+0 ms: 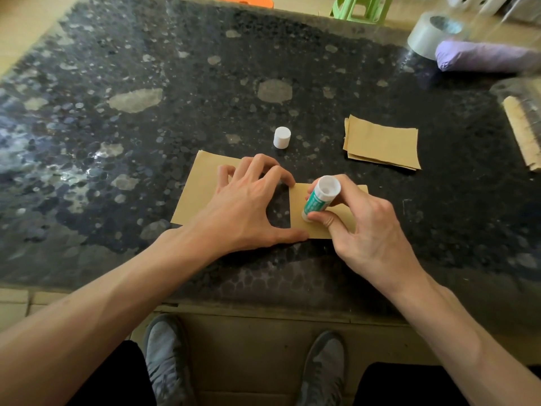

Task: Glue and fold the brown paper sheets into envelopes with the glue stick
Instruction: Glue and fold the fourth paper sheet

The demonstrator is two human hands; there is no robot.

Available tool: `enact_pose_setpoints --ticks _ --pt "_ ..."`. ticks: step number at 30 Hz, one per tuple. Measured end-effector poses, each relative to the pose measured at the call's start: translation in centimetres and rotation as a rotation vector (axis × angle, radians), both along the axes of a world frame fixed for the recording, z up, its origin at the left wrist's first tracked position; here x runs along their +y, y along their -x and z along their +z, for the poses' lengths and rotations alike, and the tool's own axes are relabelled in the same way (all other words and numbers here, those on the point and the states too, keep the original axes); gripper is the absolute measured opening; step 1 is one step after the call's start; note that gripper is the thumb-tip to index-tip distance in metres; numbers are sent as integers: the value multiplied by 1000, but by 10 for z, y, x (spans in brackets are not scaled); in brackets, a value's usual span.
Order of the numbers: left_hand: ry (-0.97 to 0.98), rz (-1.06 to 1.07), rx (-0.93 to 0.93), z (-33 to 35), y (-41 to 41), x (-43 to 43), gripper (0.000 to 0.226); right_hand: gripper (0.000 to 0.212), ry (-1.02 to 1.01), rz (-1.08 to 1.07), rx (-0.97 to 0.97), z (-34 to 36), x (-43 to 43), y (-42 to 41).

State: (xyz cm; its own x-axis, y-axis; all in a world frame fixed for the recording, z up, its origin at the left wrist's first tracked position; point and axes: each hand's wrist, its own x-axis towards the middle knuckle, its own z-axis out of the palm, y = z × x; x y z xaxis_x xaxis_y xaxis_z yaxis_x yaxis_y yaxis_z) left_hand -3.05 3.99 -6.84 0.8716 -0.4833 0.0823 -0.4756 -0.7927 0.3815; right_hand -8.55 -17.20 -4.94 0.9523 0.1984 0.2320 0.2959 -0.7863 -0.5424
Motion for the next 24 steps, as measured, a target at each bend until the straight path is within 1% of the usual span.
enact_pose_setpoints --ticks 14,24 --pt "0 1 19 1 0 -1 85 30 -24 -49 -28 0 0 -11" --pt "-13 -2 38 3 0 -1 86 36 -38 -84 3 -6 -2 -20"
